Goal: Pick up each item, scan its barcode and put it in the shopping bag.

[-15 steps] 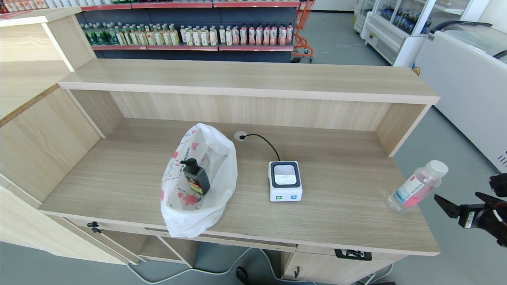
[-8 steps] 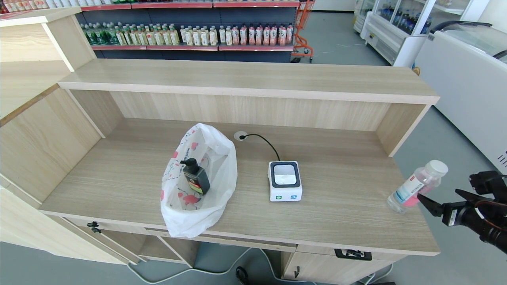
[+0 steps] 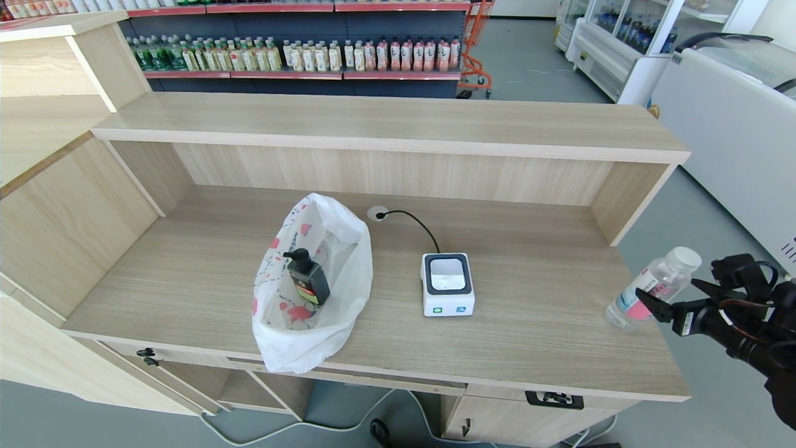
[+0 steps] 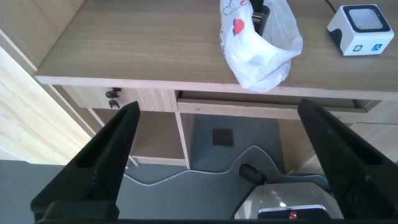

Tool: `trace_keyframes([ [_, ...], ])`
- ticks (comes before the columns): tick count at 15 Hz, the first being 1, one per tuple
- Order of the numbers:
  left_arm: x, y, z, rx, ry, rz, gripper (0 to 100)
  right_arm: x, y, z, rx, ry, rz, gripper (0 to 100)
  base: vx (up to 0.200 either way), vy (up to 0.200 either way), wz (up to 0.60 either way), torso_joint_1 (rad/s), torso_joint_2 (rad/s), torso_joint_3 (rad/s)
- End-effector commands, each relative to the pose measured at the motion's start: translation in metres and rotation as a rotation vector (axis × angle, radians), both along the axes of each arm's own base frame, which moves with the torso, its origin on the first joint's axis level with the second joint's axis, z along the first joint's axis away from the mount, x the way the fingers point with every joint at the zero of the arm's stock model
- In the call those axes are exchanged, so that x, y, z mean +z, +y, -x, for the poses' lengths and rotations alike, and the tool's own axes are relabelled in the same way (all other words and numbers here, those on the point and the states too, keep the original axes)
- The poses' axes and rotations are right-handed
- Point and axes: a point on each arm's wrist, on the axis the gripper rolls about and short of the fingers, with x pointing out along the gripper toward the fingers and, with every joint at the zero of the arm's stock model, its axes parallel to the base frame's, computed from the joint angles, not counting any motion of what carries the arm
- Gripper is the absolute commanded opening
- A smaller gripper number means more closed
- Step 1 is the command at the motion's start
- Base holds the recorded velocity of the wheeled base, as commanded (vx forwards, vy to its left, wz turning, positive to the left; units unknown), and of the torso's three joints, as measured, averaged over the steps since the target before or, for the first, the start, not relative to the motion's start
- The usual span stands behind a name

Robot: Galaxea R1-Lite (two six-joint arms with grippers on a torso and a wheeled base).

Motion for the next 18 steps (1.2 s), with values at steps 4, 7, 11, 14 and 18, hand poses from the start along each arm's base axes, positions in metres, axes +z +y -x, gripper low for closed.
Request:
trace_keyframes([
  [4, 0.0, 0.0, 0.0, 0.0, 0.0, 0.0, 100, -0.009, 0.007, -0.007, 0.032, 0.021, -0.007, 100, 0.0, 0.0, 0.0, 0.0, 0.0, 0.0],
  [7, 0.0, 0.0, 0.0, 0.0, 0.0, 0.0, 100, -0.015, 0.009, -0.014, 0.044, 0.027, -0.012, 100, 0.0, 0.0, 0.0, 0.0, 0.0, 0.0],
  [11, 0.0, 0.0, 0.0, 0.0, 0.0, 0.0, 100, -0.015, 0.013, -0.036, 0.075, -0.018, -0.018, 0, 0.0, 0.0, 0.0, 0.0, 0.0, 0.0],
  [14, 0.0, 0.0, 0.0, 0.0, 0.0, 0.0, 100, -0.015, 0.019, -0.044, 0.097, -0.031, -0.022, 0, 0.0, 0.0, 0.0, 0.0, 0.0, 0.0],
  [18, 0.0, 0.0, 0.0, 0.0, 0.0, 0.0, 100, -0.016, 0.025, -0.049, 0.116, -0.034, -0.023, 0, 0.0, 0.0, 0.0, 0.0, 0.0, 0.0],
])
